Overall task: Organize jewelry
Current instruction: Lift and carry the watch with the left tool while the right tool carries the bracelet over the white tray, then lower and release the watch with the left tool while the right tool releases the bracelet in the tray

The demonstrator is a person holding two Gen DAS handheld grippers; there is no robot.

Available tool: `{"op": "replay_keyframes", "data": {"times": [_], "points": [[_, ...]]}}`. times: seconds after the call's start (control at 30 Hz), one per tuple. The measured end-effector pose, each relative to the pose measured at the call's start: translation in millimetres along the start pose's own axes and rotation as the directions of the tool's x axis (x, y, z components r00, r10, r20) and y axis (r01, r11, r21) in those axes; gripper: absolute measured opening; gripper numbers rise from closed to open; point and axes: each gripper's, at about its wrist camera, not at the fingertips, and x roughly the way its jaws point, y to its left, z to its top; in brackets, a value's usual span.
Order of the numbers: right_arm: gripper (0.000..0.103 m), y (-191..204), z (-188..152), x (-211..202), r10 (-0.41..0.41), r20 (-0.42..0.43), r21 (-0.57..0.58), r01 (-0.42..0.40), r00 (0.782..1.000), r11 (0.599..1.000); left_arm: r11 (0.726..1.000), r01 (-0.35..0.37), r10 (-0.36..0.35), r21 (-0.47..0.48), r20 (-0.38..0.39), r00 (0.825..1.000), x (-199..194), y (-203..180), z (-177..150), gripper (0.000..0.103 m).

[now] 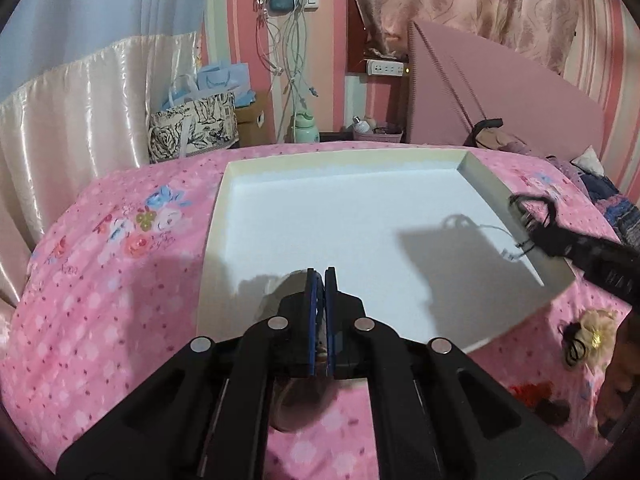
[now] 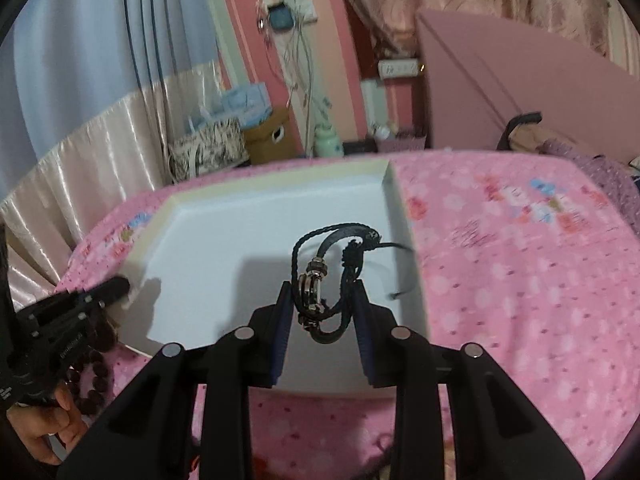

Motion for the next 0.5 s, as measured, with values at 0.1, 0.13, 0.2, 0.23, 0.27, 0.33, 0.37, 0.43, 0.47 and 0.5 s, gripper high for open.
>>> {"op": "replay_keyframes", "data": {"times": [0.1, 0.13, 0.2, 0.23, 0.27, 0.33, 0.37, 0.43, 0.47, 0.5], "points": [[0.030, 3, -4, 18, -0.015, -0.042, -0.016, 0.015, 0.999, 1.000, 1.000, -0.001, 0.001, 0.007, -0.003, 1.000, 6, -4, 7, 0.002], [0.030, 3, -6, 23, -0.020, -0.059, -0.014, 0.020, 0.998, 1.000, 1.000, 0.002, -0.002, 0.010, -0.007, 1.000, 8, -7, 8, 0.002], [0.030, -1, -10, 31, -0.029, -0.086, -0.004, 0.029, 0.996, 1.000, 1.000, 0.009, -0.008, 0.009, -0.023, 1.000, 15, -11, 7, 0.001], [0.030, -1, -12, 34, -0.040, -0.094, -0.013, 0.038, 0.995, 0.999, 1.000, 0.013, -0.013, 0.003, -0.038, 0.999, 21, -12, 4, 0.001], [0.030, 0, -13, 34, -0.046, -0.095, -0.025, 0.044, 0.994, 0.999, 1.000, 0.015, -0.015, -0.001, -0.046, 0.999, 26, -12, 2, 0.001], [0.030, 1, -13, 36, -0.050, -0.109, -0.042, 0.045, 0.993, 0.998, 1.000, 0.007, -0.006, 0.013, -0.047, 0.999, 36, -15, -4, 0.001], [0.030, 3, -13, 38, -0.060, -0.118, -0.059, 0.054, 0.991, 0.997, 1.000, -0.007, 0.008, 0.028, -0.042, 0.999, 36, -17, -5, 0.001], [0.030, 6, -14, 40, -0.079, -0.126, -0.085, 0.068, 0.989, 0.994, 1.000, 0.005, -0.003, 0.024, -0.047, 0.999, 38, -18, -3, 0.001], [0.030, 7, -15, 41, -0.082, -0.131, -0.095, 0.070, 0.988, 0.993, 1.000, 0.004, -0.003, 0.022, -0.047, 0.999, 38, -17, -3, 0.001], [0.031, 8, -16, 42, -0.072, -0.141, -0.092, 0.059, 0.987, 0.994, 1.000, 0.004, -0.003, 0.022, -0.046, 0.999, 38, -17, -3, 0.001]]}}
